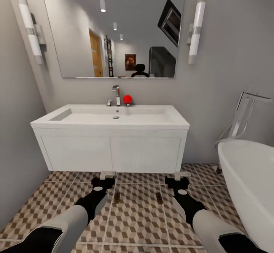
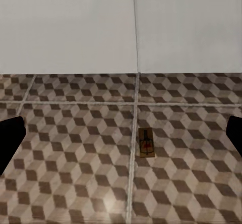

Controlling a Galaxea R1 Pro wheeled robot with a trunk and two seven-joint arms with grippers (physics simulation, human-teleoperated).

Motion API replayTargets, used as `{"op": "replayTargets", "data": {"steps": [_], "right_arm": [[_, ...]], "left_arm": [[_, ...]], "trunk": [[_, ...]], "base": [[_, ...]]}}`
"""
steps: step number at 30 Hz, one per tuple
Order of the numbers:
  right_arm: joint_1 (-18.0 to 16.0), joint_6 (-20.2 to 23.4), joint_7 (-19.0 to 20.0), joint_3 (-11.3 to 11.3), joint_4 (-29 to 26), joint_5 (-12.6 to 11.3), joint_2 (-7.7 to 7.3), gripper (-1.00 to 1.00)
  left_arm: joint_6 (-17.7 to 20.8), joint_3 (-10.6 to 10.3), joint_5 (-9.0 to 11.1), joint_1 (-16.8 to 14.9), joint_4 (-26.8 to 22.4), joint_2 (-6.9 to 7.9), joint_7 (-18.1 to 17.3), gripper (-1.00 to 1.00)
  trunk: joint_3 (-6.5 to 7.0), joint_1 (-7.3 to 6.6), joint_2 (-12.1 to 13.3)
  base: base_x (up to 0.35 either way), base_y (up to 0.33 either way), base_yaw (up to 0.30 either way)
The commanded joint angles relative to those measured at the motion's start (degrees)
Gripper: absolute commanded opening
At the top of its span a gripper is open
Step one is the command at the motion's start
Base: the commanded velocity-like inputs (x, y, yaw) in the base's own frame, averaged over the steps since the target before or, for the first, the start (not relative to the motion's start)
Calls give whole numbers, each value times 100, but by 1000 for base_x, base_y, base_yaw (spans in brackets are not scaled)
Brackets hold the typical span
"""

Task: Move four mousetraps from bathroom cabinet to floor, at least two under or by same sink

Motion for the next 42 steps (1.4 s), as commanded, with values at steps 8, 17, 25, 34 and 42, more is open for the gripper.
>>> {"op": "replayTargets", "data": {"steps": [8, 17, 25, 34, 42], "right_arm": [[-4, 44, 2, 46, 36, -30, -13, 100], [30, 108, 17, 42, 613, -32, -27, 100], [38, 100, 23, 42, 1341, -34, -90, 100], [52, 122, 17, 41, 1595, -46, -138, 100], [49, 144, -6, 41, 1646, -42, -161, 100]], "left_arm": [[-4, -26, -4, -5, 477, 19, 41, 100], [31, -13, 85, -5, 980, 72, 46, 100], [44, -10, 468, -17, 1146, 224, 44, 100], [47, -9, 754, -7, 1175, 272, 40, 100], [54, -9, 814, 95, 1185, 282, 39, 100]], "trunk": [[138, -177, 320], [300, -375, 681], [444, -551, 1002], [605, -748, 1362], [749, -924, 1683]], "base": [[0, 0, 0], [0, 0, 0], [0, 0, 0], [0, 0, 0], [0, 0, 0]]}}
